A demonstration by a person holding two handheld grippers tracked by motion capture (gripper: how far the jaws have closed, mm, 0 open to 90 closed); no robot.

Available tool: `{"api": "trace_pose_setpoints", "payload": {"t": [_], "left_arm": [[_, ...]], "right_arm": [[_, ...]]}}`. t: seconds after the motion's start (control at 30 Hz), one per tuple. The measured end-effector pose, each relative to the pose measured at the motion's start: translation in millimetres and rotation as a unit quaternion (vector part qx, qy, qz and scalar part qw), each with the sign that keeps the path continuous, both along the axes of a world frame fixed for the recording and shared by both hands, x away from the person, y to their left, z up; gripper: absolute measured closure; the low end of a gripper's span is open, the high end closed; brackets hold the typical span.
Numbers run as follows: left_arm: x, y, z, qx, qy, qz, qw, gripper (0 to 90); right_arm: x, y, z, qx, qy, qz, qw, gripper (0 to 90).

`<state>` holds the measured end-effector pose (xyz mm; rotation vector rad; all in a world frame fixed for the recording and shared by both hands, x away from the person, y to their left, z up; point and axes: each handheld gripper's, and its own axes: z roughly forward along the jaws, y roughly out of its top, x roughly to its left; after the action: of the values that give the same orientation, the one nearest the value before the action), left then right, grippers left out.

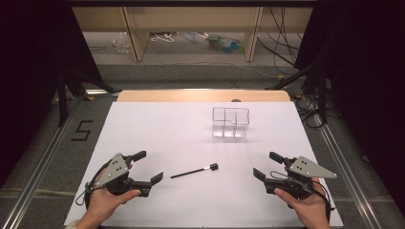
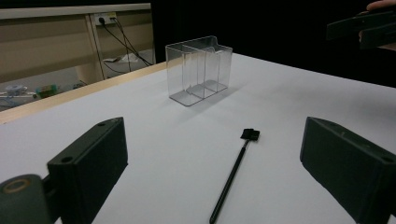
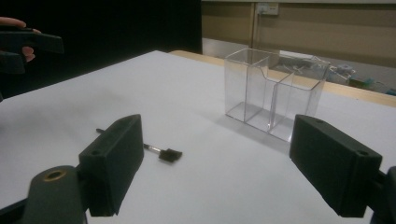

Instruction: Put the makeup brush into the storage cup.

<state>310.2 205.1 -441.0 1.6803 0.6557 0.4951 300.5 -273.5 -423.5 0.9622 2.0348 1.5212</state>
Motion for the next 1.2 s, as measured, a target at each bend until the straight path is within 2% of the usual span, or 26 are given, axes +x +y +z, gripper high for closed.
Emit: {"api": "trace_pose_setpoints", "payload": {"t": [0.03, 0.07, 0.13, 0.17, 0.2, 0.3, 0.37, 0.4, 0.5, 0.53, 0.57, 0.6, 0.63, 0.67, 0.73, 0.77, 0.8, 0.83, 0.87, 0.93, 0.97, 1.0, 1.07, 1.1, 1.13, 1.2], "left_arm": [[0.6, -0.4, 0.4, 0.005, -0.003, -0.004, 1.0, 7.8], [0.9, -2.8, 0.4, 0.001, 0.002, -0.005, 1.0, 8.2], [1.2, -3.7, 0.6, 0.001, 0.002, -0.005, 1.0, 9.2], [1.8, -5.0, 0.8, 0.002, 0.003, -0.006, 1.0, 9.8], [2.3, -6.4, 0.8, 0.002, 0.004, -0.007, 1.0, 10.6], [3.9, -10.2, 2.0, 0.031, 0.015, -0.005, 0.9994, 14.3], [5.7, -14.2, 3.7, 0.044, 0.021, -0.012, 0.9987, 15.4], [7.1, -16.6, 5.2, 0.055, 0.022, -0.013, 0.9981, 15.6], [12.5, -25.6, 10.5, 0.091, 0.021, -0.017, 0.9955, 16.5], [18.0, -32.3, 13.8, 0.111, 0.023, -0.027, 0.9932, 16.7], [18.0, -32.3, 13.8, 0.111, 0.023, -0.027, 0.9932, 16.9], [23.1, -40.4, 16.0, 0.136, 0.036, -0.034, 0.9894, 17.3], [23.1, -40.4, 16.0, 0.136, 0.036, -0.034, 0.9894, 17.6], [26.2, -44.4, 16.6, 0.153, 0.041, -0.04, 0.9866, 17.6], [32.9, -51.6, 18.3, 0.188, 0.052, -0.052, 0.9794, 18.2], [36.5, -56.3, 17.8, 0.194, 0.067, -0.057, 0.977, 18.9], [40.7, -59.7, 18.0, 0.209, 0.07, -0.064, 0.9733, 19.9], [45.5, -64.4, 18.1, 0.225, 0.078, -0.076, 0.9682, 21.2], [48.2, -67.3, 18.3, 0.235, 0.083, -0.084, 0.9649, 23.6], [55.7, -75.9, 18.3, 0.26, 0.091, -0.097, 0.9564, 26.0], [59.9, -80.2, 18.4, 0.279, 0.095, -0.104, 0.9498, 26.0], [64.2, -84.6, 18.4, 0.301, 0.101, -0.112, 0.9415, 27.2], [73.5, -93.3, 17.8, 0.334, 0.118, -0.123, 0.9271, 29.0], [77.3, -97.7, 16.6, 0.352, 0.132, -0.131, 0.9173, 30.9], [81.3, -102.0, 15.2, 0.374, 0.146, -0.144, 0.9046, 30.9], [87.7, -110.8, 10.6, 0.401, 0.162, -0.152, 0.8888, 32.3]], "right_arm": [[0.9, 1.0, -1.0, 0.009, -0.006, 0.001, 0.9999, 18.9], [-0.1, -0.1, 0.2, 0.0, 0.0, -0.001, 1.0, 19.0], [-0.1, -0.2, 0.3, -0.001, -0.002, -0.001, 1.0, 19.1], [1.4, 2.0, -1.5, 0.016, -0.011, 0.002, 0.9998, 19.1], [1.2, 2.2, -1.5, 0.014, -0.012, 0.002, 0.9998, 19.1], [0.9, 2.9, -1.3, 0.011, -0.012, -0.001, 0.9999, 19.1], [1.4, 4.4, -1.2, 0.012, -0.012, 0.002, 0.9999, 19.1], [1.1, 4.2, -0.8, 0.004, -0.01, 0.002, 0.9999, 19.1], [0.6, 4.3, -0.6, -0.001, -0.013, 0.001, 0.9999, 19.1], [0.6, 4.2, -0.7, 0.0, -0.011, 0.001, 0.9999, 19.1], [0.9, 4.5, -1.2, 0.004, -0.011, 0.002, 0.9999, 19.1], [1.2, 4.2, -1.4, 0.003, -0.011, 0.001, 0.9999, 19.1], [1.0, 3.2, -0.9, 0.0, -0.007, 0.002, 1.0, 19.1], [1.0, 3.2, -0.9, 0.0, -0.007, 0.002, 1.0, 19.1], [2.1, 4.0, -2.1, 0.009, -0.009, 0.002, 0.9999, 19.1], [1.9, 3.9, -2.0, 0.007, -0.006, 0.001, 1.0, 19.1], [1.8, 4.0, -2.1, 0.005, -0.006, -0.001, 1.0, 19.1], [1.9, 4.1, -2.2, 0.004, -0.007, -0.002, 1.0, 19.1], [1.9, 4.2, -2.3, 0.004, -0.007, -0.001, 1.0, 19.1], [2.0, 4.1, -2.5, 0.004, -0.005, -0.002, 1.0, 19.1], [2.0, 4.1, -2.5, 0.004, -0.005, -0.002, 1.0, 19.1], [2.6, 4.8, -3.3, 0.012, -0.005, 0.001, 0.9999, 19.1], [2.1, 3.7, -2.7, 0.007, 0.0, -0.002, 1.0, 19.4], [3.0, 3.9, -3.8, 0.003, 0.001, -0.003, 1.0, 19.7], [3.0, 3.9, -3.8, 0.003, 0.001, -0.003, 1.0, 19.7], [3.8, 4.3, -5.2, 0.009, 0.005, 0.0, 0.9999, 19.7]]}}
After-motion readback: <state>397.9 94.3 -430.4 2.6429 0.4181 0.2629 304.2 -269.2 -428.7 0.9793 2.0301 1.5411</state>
